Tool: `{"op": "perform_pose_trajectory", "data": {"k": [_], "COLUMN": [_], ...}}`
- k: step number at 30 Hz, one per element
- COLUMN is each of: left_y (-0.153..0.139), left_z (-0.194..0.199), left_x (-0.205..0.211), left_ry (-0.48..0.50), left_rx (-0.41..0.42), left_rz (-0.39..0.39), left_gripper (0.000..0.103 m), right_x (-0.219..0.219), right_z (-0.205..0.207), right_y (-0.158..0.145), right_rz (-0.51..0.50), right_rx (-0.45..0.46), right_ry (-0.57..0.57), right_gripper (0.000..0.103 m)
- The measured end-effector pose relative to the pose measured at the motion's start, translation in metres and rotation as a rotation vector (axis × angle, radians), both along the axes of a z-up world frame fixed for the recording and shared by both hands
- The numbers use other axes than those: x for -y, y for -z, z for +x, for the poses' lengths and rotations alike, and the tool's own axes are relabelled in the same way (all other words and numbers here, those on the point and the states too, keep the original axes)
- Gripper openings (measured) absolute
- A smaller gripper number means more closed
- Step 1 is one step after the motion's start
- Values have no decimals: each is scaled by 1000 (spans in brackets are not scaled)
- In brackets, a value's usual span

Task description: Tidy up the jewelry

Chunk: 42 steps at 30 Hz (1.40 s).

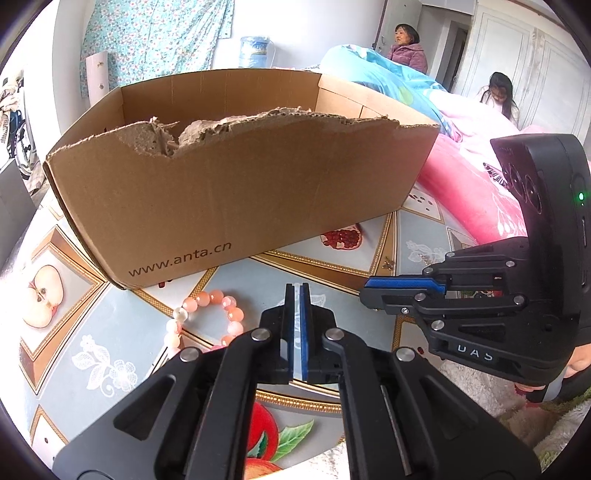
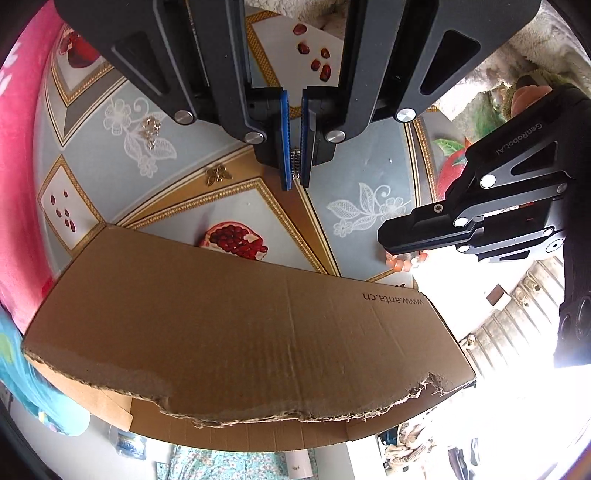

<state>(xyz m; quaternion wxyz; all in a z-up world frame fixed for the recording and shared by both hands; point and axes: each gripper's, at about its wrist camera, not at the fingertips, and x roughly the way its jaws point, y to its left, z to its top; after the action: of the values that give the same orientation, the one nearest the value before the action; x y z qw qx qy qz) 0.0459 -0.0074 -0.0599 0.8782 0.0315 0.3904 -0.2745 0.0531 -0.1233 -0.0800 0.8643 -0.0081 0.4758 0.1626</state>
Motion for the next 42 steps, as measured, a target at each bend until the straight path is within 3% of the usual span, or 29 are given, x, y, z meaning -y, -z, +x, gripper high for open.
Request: {"op": "perform_pose_trajectory", "data": {"k": [2, 6, 11, 20, 25, 31, 42], "left_y": [0, 1, 7, 19, 19, 17, 18], "left_z": [-4, -8, -10, -12, -5, -4, -9], "left_x": [3, 10, 34, 60, 63, 67, 68], "left_ry": [18, 78, 167, 299, 386, 478, 453], "left_rx": [5, 2, 1, 64, 65, 64, 81], "left_rz": [-10, -27, 22, 169, 177, 189, 192], "left_gripper": [16, 23, 32, 32, 32, 16, 14], "right_x": [9, 35, 67, 96, 104, 110, 117], "right_z": [-2, -13, -25, -43, -42, -42, -42], "right_y": [0, -7, -9, 9, 9, 12, 12], "right_rz": [46, 154, 217, 285, 316, 335, 344], "right_rx": [-9, 17, 32, 37, 49, 47, 53], "right_ry": [15, 60, 131, 177, 180, 192, 217], "right_gripper": [5, 6, 6, 6, 6, 6, 6]}}
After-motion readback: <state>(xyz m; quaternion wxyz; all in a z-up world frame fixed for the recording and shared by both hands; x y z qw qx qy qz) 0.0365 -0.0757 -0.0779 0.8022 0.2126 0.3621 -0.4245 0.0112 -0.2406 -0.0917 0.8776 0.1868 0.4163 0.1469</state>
